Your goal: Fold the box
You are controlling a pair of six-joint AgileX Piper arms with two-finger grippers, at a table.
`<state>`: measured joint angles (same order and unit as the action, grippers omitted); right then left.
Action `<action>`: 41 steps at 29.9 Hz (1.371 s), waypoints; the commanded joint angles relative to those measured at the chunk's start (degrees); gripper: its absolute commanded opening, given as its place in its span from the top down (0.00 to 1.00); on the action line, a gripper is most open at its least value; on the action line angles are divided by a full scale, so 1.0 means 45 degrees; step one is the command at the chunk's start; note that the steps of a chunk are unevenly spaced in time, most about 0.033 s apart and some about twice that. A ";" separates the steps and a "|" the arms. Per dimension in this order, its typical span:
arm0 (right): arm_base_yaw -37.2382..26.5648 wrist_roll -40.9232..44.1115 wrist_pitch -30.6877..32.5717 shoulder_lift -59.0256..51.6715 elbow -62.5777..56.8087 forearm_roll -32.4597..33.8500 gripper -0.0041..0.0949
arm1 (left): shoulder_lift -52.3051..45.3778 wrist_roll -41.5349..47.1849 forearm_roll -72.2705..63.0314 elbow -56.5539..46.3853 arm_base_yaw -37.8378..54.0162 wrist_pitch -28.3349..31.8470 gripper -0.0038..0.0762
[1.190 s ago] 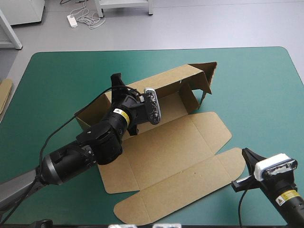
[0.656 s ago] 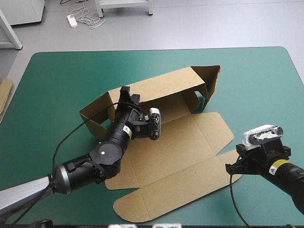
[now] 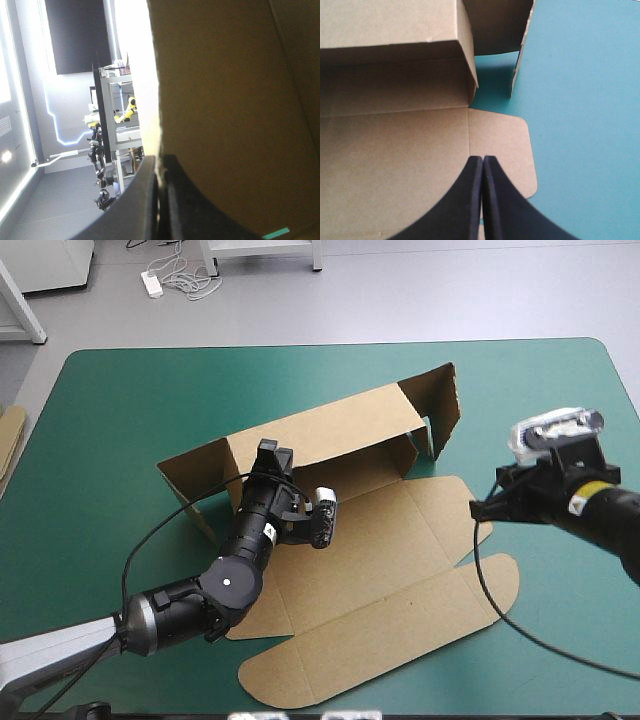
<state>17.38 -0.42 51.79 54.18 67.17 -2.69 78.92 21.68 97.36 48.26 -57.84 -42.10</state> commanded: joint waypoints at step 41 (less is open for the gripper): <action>-0.0872 0.0263 0.4363 1.5124 1.7573 -0.0316 0.96 | -0.0352 0.1160 0.0490 0.0286 0.1334 0.0424 0.96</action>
<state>14.53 0.84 71.44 126.03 144.35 -2.89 78.98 26.34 97.33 48.26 -51.69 -38.68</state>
